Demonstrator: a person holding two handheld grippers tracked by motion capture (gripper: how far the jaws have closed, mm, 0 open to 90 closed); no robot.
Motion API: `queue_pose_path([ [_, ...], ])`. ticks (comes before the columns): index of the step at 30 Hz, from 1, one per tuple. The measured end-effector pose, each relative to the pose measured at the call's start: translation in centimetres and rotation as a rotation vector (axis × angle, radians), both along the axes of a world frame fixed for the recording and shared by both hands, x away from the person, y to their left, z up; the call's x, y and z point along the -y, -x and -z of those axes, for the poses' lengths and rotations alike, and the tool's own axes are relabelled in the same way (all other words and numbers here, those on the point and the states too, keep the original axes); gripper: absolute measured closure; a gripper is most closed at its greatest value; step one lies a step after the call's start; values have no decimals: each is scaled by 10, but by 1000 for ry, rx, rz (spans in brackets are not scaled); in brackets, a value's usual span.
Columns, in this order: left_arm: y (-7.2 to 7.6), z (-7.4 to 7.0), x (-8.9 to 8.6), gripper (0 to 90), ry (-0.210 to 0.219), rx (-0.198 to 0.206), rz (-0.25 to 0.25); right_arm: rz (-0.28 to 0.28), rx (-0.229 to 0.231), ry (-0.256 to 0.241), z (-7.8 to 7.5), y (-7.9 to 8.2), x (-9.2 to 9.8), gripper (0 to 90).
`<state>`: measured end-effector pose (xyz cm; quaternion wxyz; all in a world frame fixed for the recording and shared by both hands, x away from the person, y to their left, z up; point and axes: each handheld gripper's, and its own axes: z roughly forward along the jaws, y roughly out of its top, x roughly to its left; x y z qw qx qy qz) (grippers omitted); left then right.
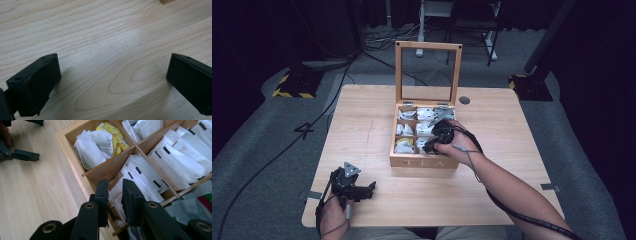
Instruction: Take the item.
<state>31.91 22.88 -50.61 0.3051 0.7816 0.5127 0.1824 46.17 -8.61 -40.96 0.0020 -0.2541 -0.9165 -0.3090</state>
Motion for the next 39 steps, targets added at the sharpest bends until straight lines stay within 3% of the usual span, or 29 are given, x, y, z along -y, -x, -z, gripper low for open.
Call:
queue_pose_path([
  [8, 0, 0, 0, 0, 2, -2, -1, -2, -20, 36, 7, -4, -9, 781],
  [13, 0, 0, 0, 0, 2, -3, -1, 8, -63, 69, 13, -8, -14, 783],
  [18, 0, 0, 0, 0, 2, -3, -1, 13, -76, 88, 17, -10, -16, 780],
  [21, 0, 0, 0, 0, 2, -3, -1, 4, -79, 103, 19, -10, -17, 822],
  [28, 0, 0, 0, 0, 2, -3, -1, -31, -39, 129, 19, -7, -18, 897],
  [39, 0, 0, 0, 0, 2, -3, -1, -44, 19, 110, 5, -7, -14, 900],
])
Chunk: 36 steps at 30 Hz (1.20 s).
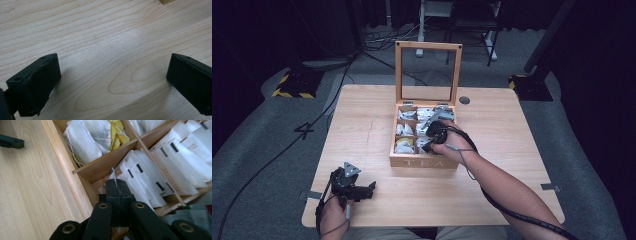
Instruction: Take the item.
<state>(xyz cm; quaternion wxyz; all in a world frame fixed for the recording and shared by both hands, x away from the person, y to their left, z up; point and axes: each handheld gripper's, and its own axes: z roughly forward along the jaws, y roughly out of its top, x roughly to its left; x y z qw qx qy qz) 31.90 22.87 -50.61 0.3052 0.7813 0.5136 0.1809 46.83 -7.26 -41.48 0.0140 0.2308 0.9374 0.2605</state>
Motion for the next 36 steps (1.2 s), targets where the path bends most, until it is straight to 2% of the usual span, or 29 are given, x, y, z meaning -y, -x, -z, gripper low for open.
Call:
queue_pose_path([
  [12, 0, 0, 0, 0, 0, 0, 0, 12, 71, -102, -28, 3, 15, 900],
  [25, -1, 0, 0, 0, -3, 0, 5, 36, 103, -214, -53, 9, 36, 900],
  [36, -1, 0, 0, 0, -4, 1, 4, 69, 135, -279, -71, 18, 68, 900],
])
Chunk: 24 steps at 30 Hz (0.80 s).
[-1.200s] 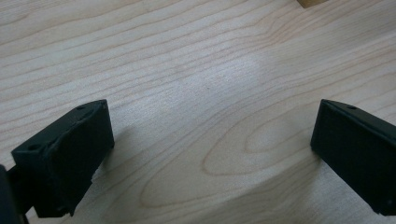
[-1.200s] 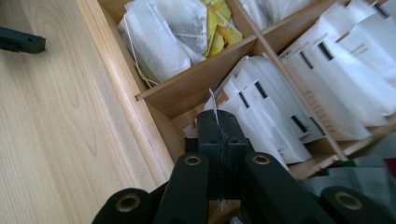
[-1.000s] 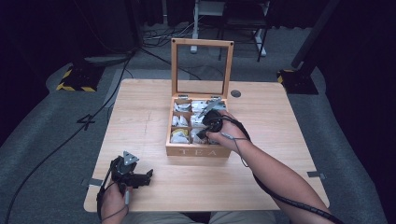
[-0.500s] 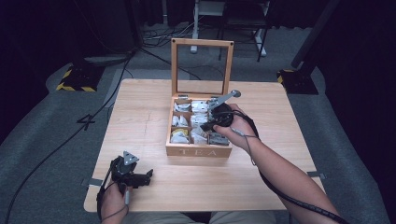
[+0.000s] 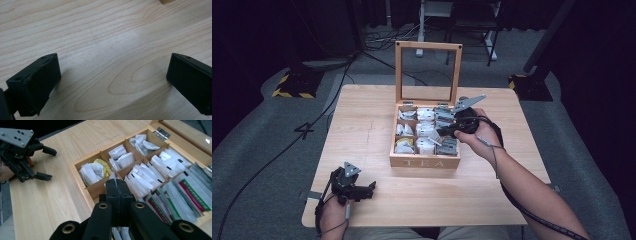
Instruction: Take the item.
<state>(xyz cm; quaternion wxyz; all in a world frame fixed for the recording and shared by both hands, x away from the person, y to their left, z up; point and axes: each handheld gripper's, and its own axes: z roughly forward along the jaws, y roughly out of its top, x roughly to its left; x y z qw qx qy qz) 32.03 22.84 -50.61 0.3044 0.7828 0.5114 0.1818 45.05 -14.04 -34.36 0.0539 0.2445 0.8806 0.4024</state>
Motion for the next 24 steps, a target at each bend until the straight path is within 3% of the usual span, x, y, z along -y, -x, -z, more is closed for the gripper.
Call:
queue_pose_path([
  [8, -3, 0, 0, 0, 2, -2, 5, 44, 29, -25, -11, 6, 31, 900],
  [15, -3, 0, 0, 0, 2, -1, 6, 117, 47, -38, -19, 6, 67, 900],
  [24, -3, 0, 0, 0, 2, 0, 6, 216, 74, -12, -24, 3, 114, 900],
])
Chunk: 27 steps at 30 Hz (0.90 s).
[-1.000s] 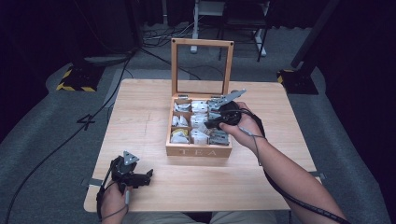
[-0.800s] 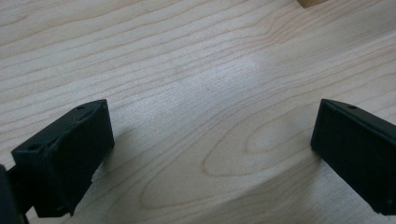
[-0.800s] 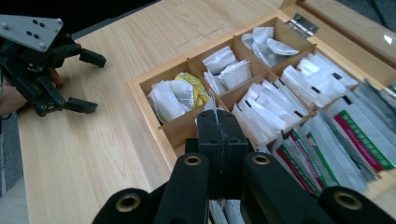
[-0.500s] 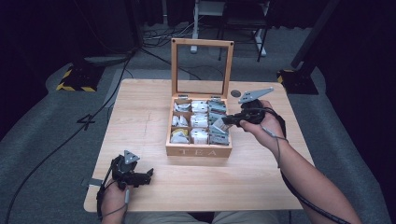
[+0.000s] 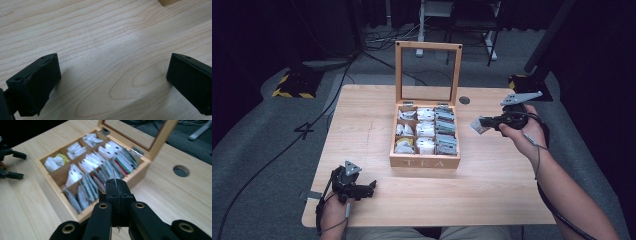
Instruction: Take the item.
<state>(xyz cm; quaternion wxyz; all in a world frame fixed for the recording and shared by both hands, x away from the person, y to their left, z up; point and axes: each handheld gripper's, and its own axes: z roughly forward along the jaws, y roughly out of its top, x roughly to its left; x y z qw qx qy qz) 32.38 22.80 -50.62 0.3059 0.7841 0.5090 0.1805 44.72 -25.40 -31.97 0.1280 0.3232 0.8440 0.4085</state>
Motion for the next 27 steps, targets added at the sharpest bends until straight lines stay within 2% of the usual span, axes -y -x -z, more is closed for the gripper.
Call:
queue_pose_path([
  [6, 0, 0, 0, 0, 0, 0, 0, 87, 7, 31, 5, -6, 32, 900],
  [10, 0, 0, 0, 0, 0, 0, 0, 156, -15, 17, 14, -16, 60, 900],
  [16, 0, 0, 0, 0, 0, 0, 0, 181, -19, 22, 27, -22, 77, 900],
  [25, -1, 0, 0, 0, -4, 3, 2, 178, -37, 48, 50, -25, 82, 900],
  [27, -1, 0, 0, 0, -4, 3, 2, 188, -53, 50, 56, -25, 84, 900],
])
